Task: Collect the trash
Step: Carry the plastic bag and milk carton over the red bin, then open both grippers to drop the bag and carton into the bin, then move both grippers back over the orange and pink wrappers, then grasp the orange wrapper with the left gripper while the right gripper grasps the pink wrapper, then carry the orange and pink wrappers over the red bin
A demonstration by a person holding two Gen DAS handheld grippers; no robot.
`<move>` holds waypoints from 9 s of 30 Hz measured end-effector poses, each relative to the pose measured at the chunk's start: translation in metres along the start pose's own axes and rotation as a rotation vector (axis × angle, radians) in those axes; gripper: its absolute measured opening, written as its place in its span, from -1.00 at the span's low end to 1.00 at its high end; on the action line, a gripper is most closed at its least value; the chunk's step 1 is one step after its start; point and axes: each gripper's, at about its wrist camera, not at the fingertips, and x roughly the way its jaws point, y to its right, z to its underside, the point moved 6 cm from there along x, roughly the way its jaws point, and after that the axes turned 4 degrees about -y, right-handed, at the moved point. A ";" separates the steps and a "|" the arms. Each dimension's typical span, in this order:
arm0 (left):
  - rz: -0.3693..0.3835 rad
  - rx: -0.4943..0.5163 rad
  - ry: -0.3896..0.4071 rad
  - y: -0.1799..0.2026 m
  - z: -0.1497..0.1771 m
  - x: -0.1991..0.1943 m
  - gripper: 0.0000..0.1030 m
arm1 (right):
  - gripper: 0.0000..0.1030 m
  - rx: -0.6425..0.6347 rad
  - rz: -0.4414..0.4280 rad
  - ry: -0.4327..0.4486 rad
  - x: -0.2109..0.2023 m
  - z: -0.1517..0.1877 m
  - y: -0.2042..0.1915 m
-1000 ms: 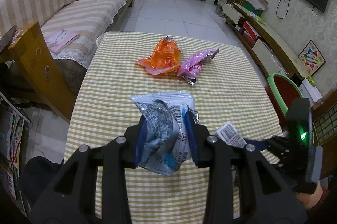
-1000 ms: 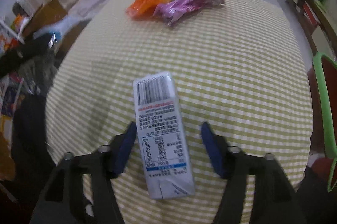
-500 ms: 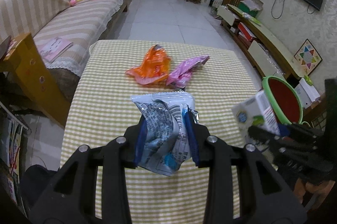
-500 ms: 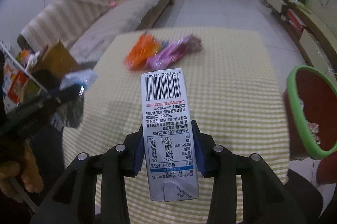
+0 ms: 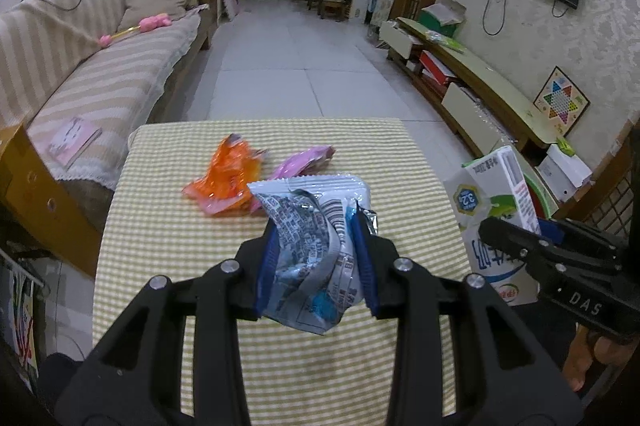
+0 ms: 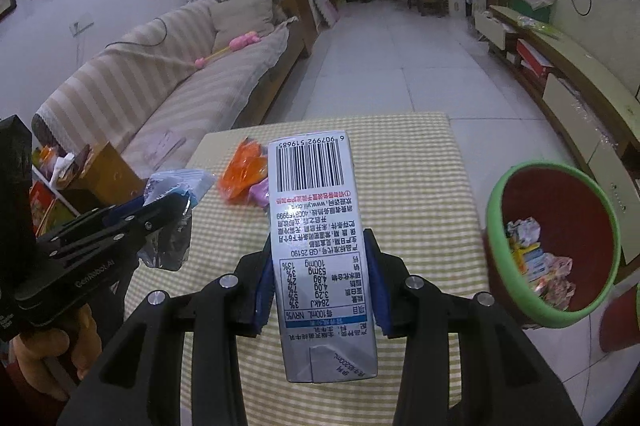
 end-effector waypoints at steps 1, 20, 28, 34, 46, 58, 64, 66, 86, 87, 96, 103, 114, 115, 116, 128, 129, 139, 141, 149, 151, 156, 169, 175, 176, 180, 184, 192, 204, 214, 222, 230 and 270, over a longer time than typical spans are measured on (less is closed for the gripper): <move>0.002 0.007 0.001 0.004 -0.002 0.001 -0.34 | -0.25 0.003 0.002 0.006 -0.002 -0.001 0.003; 0.055 0.081 -0.002 0.065 -0.023 0.025 -0.34 | -0.25 0.107 0.073 0.046 -0.021 -0.004 0.075; 0.086 0.126 -0.003 0.099 -0.036 0.038 -0.34 | -0.25 0.165 0.109 0.083 -0.034 -0.008 0.116; 0.132 0.162 -0.013 0.133 -0.040 0.049 -0.34 | -0.25 0.212 0.151 0.106 -0.048 -0.006 0.148; 0.259 0.209 -0.124 0.216 -0.037 0.101 -0.34 | -0.25 0.379 0.227 0.140 -0.067 0.007 0.244; 0.290 0.300 -0.174 0.276 -0.037 0.142 0.29 | 0.23 0.431 0.298 0.138 -0.055 0.015 0.289; 0.249 0.273 -0.170 0.243 -0.029 0.135 0.48 | 0.23 0.433 0.300 0.111 -0.056 0.021 0.279; 0.205 0.254 -0.157 0.214 -0.026 0.130 0.51 | 0.23 0.423 0.285 0.111 -0.057 0.023 0.265; -0.248 -0.026 -0.196 -0.096 -0.051 0.177 0.51 | 0.32 0.310 0.100 -0.059 0.019 0.029 0.107; -0.246 -0.037 -0.211 -0.098 -0.051 0.185 0.51 | 0.32 0.308 0.099 -0.066 0.020 0.030 0.103; -0.116 -0.015 -0.228 -0.099 -0.032 0.173 -0.10 | 0.32 0.250 0.117 -0.100 0.028 0.027 0.073; -0.123 -0.029 -0.205 -0.109 0.020 0.102 -0.07 | 0.39 0.186 0.058 -0.109 0.059 0.001 0.033; -0.150 -0.142 -0.176 -0.117 0.064 0.050 0.00 | 0.55 0.121 -0.005 -0.186 0.171 -0.050 -0.039; -0.148 -0.146 -0.180 -0.118 0.067 0.050 0.01 | 0.55 0.117 0.003 -0.198 0.181 -0.052 -0.042; -0.145 -0.152 -0.190 -0.119 0.070 0.051 0.02 | 0.55 0.116 0.015 -0.210 0.191 -0.054 -0.044; -0.131 -0.208 -0.202 -0.137 0.089 0.048 0.36 | 0.51 0.053 0.098 -0.315 0.253 -0.058 -0.053; -0.131 -0.213 -0.199 -0.139 0.089 0.047 0.43 | 0.33 0.037 0.095 -0.315 0.254 -0.058 -0.055; -0.112 -0.237 -0.187 -0.143 0.088 0.049 0.48 | -0.36 -0.048 0.005 -0.325 0.215 -0.035 -0.075; -0.109 -0.235 -0.187 -0.143 0.087 0.051 0.48 | -0.33 -0.069 0.015 -0.337 0.202 -0.020 -0.072; -0.103 -0.226 -0.186 -0.141 0.087 0.055 0.48 | 0.03 -0.059 0.043 -0.330 0.171 0.010 -0.058; -0.105 -0.221 -0.185 -0.141 0.086 0.055 0.48 | 0.09 -0.055 0.056 -0.321 0.168 0.009 -0.060; -0.097 -0.200 -0.193 -0.136 0.086 0.060 0.48 | 0.20 0.030 0.047 -0.309 0.166 0.007 -0.052; -0.104 -0.219 -0.233 -0.143 0.092 0.075 0.40 | 0.22 0.038 0.062 -0.323 0.191 0.010 -0.063; -0.111 -0.216 -0.234 -0.143 0.091 0.077 0.17 | -0.27 0.032 0.073 -0.335 0.192 0.015 -0.054; -0.112 -0.218 -0.233 -0.143 0.091 0.077 0.17 | -0.48 0.035 0.066 -0.337 0.192 0.015 -0.053; -0.115 -0.226 -0.224 -0.144 0.090 0.076 0.03 | -0.53 0.042 0.043 -0.315 0.185 0.014 -0.052; -0.129 -0.244 -0.204 -0.148 0.087 0.068 0.02 | -0.53 0.058 0.010 -0.286 0.170 0.010 -0.054; -0.120 -0.247 -0.145 -0.138 0.068 0.045 0.02 | -0.53 0.060 -0.018 -0.194 0.124 0.000 -0.061; -0.122 -0.206 -0.056 -0.113 0.043 0.012 0.02 | -0.52 0.080 -0.045 -0.099 0.074 -0.005 -0.053; -0.116 -0.137 0.004 -0.082 0.026 -0.009 0.02 | -0.51 0.089 -0.012 -0.027 0.028 -0.001 -0.027; -0.091 -0.080 0.044 -0.048 0.010 -0.022 0.02 | -0.50 0.123 0.023 0.032 -0.005 0.002 -0.003; -0.060 -0.025 0.081 -0.019 -0.005 -0.031 0.02 | -0.50 0.156 0.055 0.080 -0.032 0.001 0.023; 0.053 0.134 0.097 0.095 -0.035 -0.012 0.04 | -0.49 0.284 0.144 0.169 -0.078 0.004 0.117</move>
